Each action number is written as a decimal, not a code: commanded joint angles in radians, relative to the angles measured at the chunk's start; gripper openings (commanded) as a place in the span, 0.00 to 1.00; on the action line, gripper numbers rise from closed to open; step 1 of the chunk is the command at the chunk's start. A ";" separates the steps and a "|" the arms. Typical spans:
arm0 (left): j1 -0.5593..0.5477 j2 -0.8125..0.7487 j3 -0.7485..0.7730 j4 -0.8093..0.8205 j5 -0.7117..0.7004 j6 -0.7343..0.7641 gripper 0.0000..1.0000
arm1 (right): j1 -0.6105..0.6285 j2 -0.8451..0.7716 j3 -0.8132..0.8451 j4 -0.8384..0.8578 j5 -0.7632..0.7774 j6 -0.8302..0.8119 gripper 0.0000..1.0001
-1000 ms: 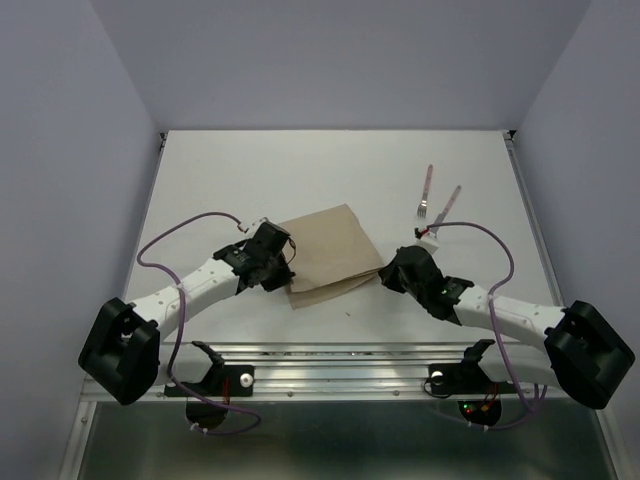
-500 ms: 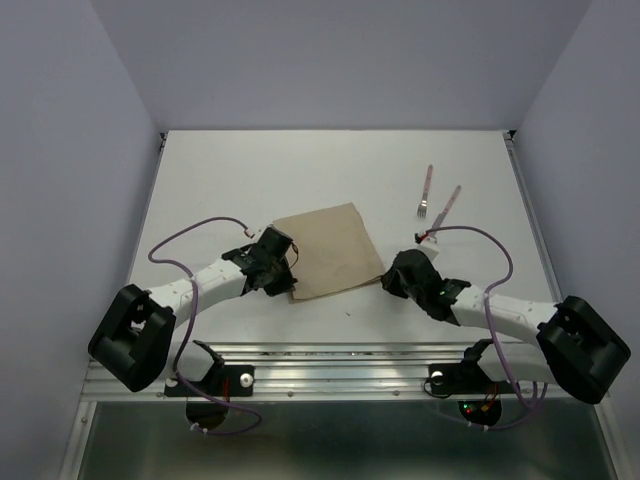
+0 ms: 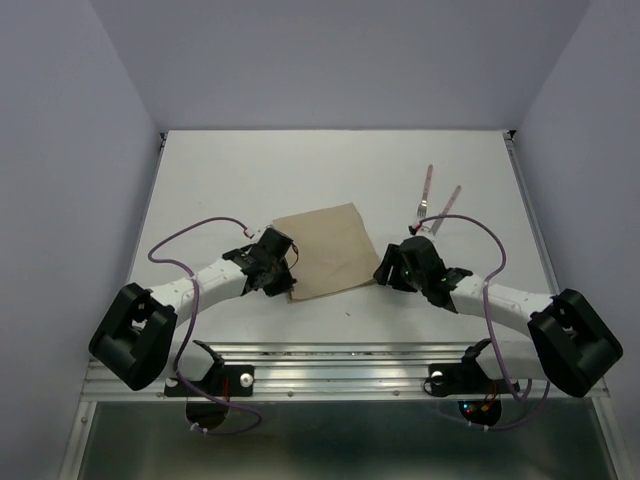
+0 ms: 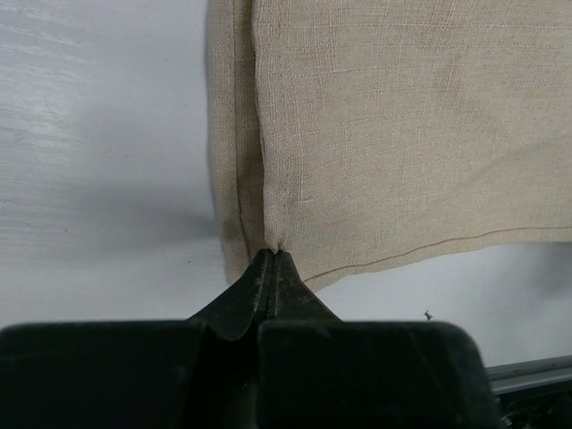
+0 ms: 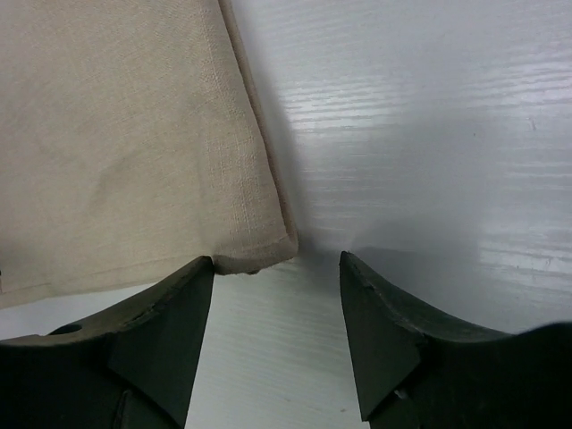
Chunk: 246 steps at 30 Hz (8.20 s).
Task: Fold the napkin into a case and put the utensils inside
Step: Smooth out the lower triangle-folded napkin at the center of the board.
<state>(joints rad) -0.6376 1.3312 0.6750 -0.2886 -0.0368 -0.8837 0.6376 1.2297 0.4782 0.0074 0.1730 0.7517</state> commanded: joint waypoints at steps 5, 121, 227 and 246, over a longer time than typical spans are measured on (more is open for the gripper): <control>0.003 -0.007 -0.015 -0.027 -0.043 0.012 0.00 | -0.061 0.115 0.088 0.052 -0.200 -0.098 0.58; 0.303 0.264 0.540 -0.089 -0.040 0.331 0.73 | -0.269 0.416 0.472 0.126 -0.276 -0.149 0.07; -0.212 0.708 1.009 -0.199 -0.104 0.447 0.00 | -0.274 0.505 0.077 0.519 -0.579 0.262 0.44; -0.203 0.694 0.979 -0.195 -0.081 0.457 0.00 | -0.245 0.559 0.119 0.505 -0.464 0.275 0.12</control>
<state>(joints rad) -0.8463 2.0995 1.6711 -0.4862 -0.1207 -0.4381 0.3840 1.7741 0.6006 0.5549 -0.3798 1.0355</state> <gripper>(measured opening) 0.025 0.198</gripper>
